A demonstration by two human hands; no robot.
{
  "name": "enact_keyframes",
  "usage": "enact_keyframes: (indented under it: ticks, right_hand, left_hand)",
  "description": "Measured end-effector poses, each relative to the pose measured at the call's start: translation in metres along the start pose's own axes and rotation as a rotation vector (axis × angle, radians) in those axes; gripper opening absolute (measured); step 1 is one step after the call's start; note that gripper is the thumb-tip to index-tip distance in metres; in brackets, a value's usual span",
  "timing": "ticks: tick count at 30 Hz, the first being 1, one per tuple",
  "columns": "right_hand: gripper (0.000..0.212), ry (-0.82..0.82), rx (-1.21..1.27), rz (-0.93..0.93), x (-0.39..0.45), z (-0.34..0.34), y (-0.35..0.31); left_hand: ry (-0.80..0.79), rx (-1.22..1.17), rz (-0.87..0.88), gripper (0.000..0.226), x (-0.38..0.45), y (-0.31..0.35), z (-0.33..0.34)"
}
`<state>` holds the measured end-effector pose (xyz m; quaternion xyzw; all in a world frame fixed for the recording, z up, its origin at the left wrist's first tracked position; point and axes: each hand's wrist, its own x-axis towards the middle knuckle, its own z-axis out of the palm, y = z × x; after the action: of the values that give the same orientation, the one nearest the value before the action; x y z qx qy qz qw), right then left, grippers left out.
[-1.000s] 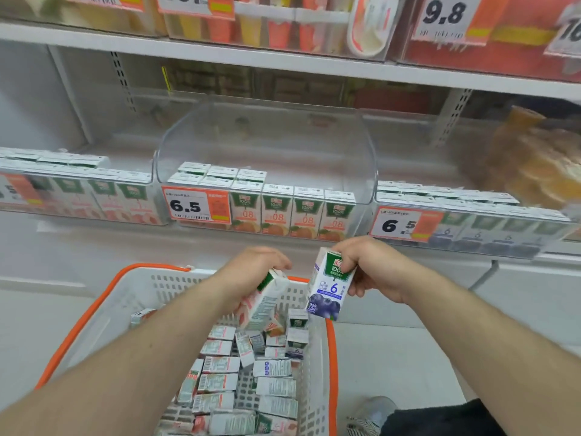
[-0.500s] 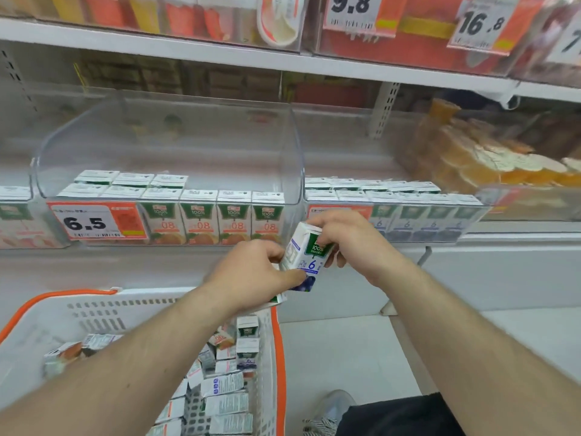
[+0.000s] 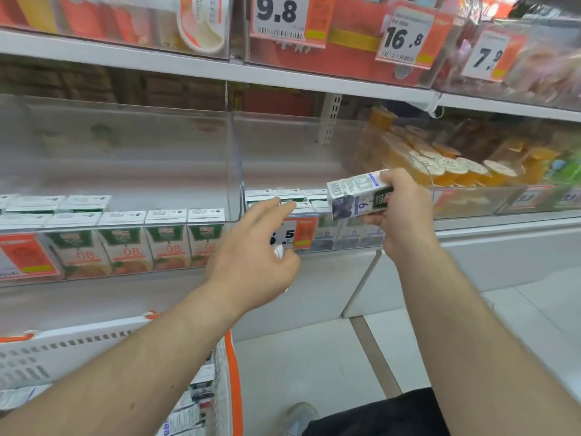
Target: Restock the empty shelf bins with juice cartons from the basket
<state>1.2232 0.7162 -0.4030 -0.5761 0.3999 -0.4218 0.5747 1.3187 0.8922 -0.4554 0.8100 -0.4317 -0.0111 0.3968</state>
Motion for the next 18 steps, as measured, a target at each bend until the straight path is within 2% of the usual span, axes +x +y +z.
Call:
enact_keyframes:
  ticks: [3, 7, 10, 18]
  right_hand:
    - [0.02, 0.17, -0.012, -0.162, 0.025, -0.007, 0.0]
    - [0.053, 0.28, -0.054, -0.232, 0.047, -0.014, 0.008]
    - [0.061, 0.327, -0.159, -0.284, 0.059, -0.018, 0.023]
    - [0.048, 0.345, -0.409, -0.431, 0.082, -0.018, 0.043]
  left_hand:
    - [-0.059, 0.045, 0.002, 0.071, 0.011, 0.01, 0.01]
    - [-0.091, 0.069, -0.013, 0.073, 0.023, 0.011, 0.02]
    - [-0.102, 0.078, -0.039, 0.072, 0.024, 0.005, 0.024]
    - [-0.062, 0.055, -0.044, 0.067, 0.021, 0.001, 0.032]
